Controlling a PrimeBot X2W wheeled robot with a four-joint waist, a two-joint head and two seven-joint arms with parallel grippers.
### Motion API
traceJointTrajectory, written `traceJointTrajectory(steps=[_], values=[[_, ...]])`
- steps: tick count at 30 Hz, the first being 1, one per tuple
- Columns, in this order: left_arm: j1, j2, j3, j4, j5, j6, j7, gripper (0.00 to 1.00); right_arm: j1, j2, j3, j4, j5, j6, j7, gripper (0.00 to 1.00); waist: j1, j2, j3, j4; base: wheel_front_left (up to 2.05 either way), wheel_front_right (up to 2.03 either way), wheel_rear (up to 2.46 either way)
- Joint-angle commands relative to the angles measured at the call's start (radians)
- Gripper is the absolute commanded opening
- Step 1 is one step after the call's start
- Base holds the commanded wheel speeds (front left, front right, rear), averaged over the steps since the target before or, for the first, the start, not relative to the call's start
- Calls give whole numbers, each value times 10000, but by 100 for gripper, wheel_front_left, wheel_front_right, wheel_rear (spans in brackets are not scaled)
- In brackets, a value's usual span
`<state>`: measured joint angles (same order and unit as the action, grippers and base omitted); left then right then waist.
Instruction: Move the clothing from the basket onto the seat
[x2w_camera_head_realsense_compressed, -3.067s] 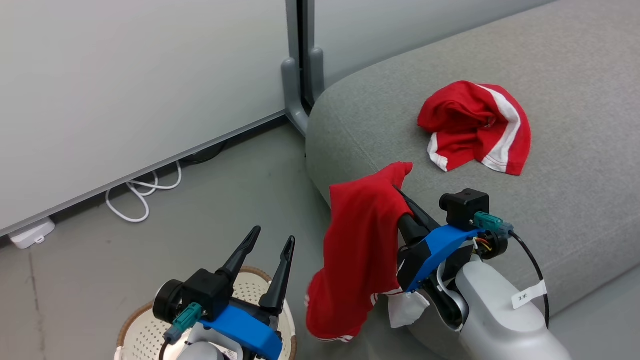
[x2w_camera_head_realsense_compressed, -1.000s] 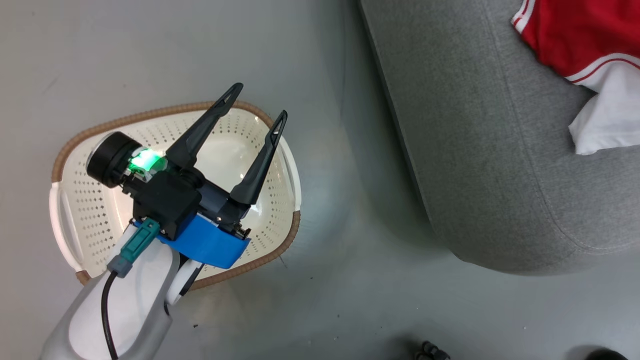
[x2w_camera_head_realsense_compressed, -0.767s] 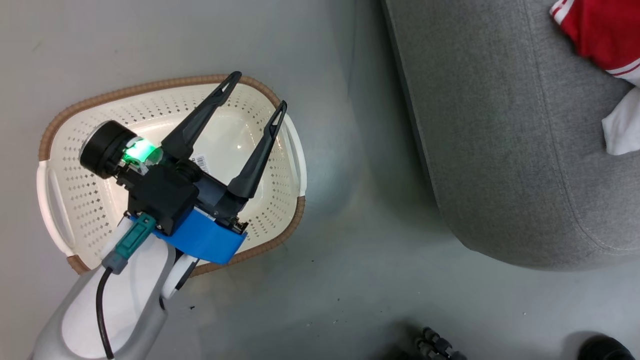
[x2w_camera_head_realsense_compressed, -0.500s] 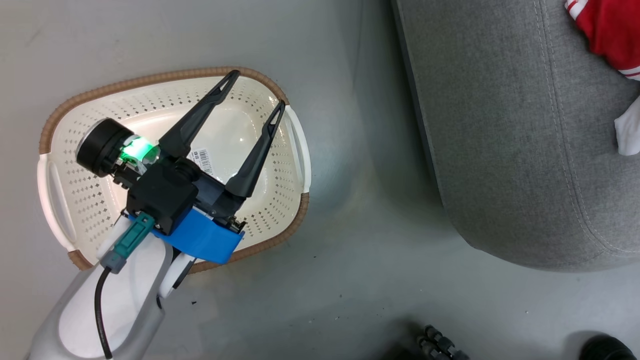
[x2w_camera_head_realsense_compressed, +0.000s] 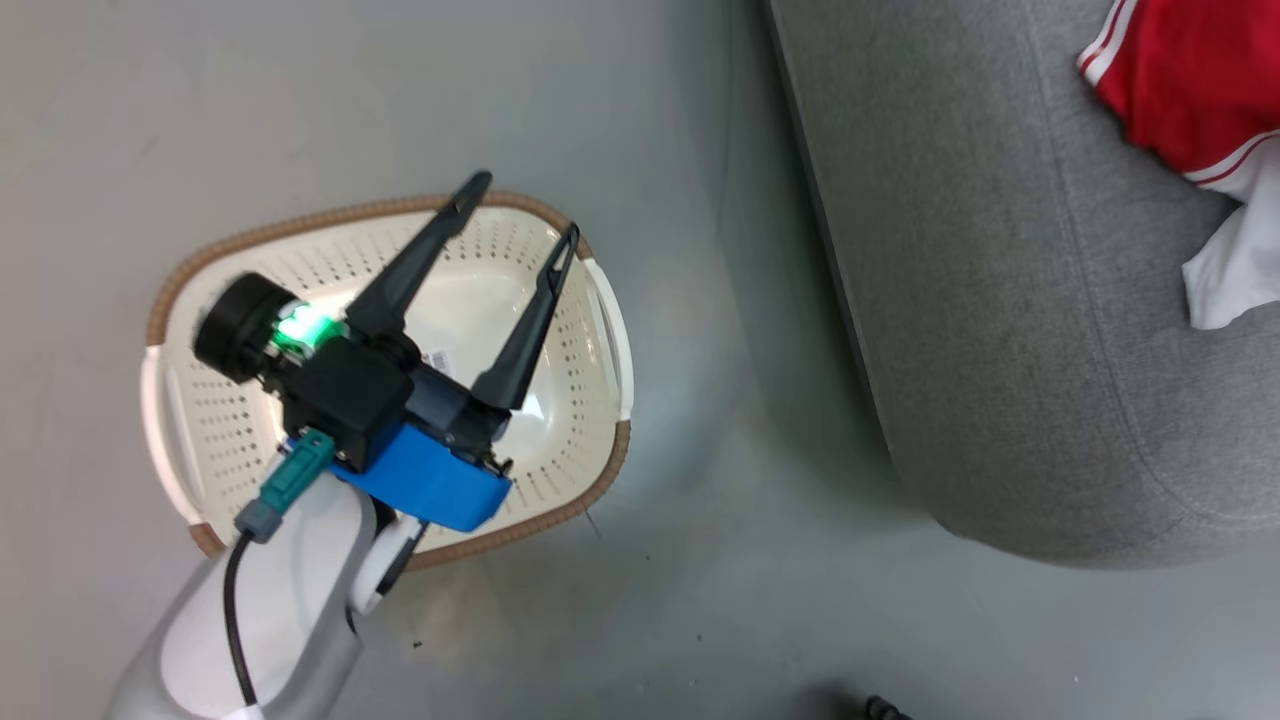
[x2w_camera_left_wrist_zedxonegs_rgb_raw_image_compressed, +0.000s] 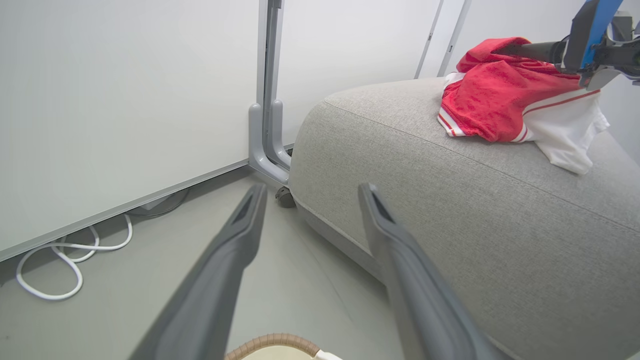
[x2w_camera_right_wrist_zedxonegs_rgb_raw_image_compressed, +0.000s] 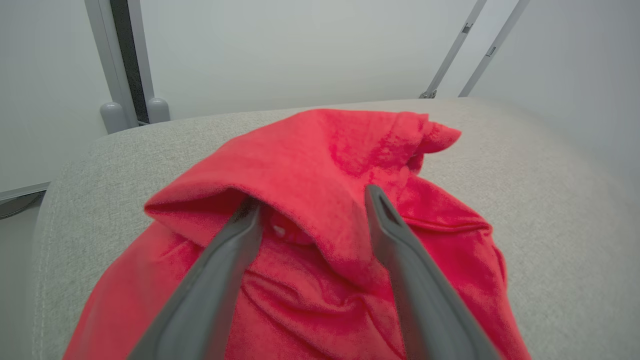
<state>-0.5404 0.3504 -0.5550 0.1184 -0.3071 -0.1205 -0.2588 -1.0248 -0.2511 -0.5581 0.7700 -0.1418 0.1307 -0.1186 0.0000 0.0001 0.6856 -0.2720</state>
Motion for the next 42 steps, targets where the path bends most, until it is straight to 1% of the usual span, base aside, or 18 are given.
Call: traceJointTrajectory(steps=[1,4,9,14,18,19,28,35,39,42], values=[[198,-84,47,114,-72,37,-59,100,251,-88,127,42,-21,1,-90,100,0,-1,-594,179,0,0,0],[496,-403,196,299,-201,32,-69,100,795,-118,430,21,144,1,-234,100,0,-1,-1334,387,0,0,0],[1317,-895,705,477,-375,-12,-74,100,1881,-58,1089,-382,410,1,-321,100,0,-1,-2539,760,0,0,0],[2194,-1315,1072,920,-497,-68,-76,100,3280,188,1699,-1125,784,1,-228,100,0,-1,-3762,1211,0,0,0],[2687,-1568,1260,1267,-499,-111,-76,100,4404,540,1884,-2006,1278,1,-27,100,0,-1,-4482,1636,0,0,0],[2687,-1568,1260,1267,-499,-111,-76,100,4404,540,1884,-2006,1278,1,-27,100,0,-1,-4482,1636,0,0,0],[3466,-1985,1987,1946,-448,-102,-77,100,6777,1138,2490,-3930,1545,1,508,100,0,-1,-5689,2540,0,0,0],[3789,-1975,2580,2236,-437,-105,-77,100,8208,1529,2882,-5395,1433,1,539,100,0,-1,-6238,3199,0,0,0],[3998,-2035,2949,2463,-382,-106,-76,100,8891,1719,3069,-5937,1343,1,528,100,0,-1,-6527,3473,0,0,0],[4147,-2066,3206,2592,-377,-106,-78,100,9273,1868,3163,-6138,1515,1,504,100,0,-1,-6731,3608,0,0,0]])
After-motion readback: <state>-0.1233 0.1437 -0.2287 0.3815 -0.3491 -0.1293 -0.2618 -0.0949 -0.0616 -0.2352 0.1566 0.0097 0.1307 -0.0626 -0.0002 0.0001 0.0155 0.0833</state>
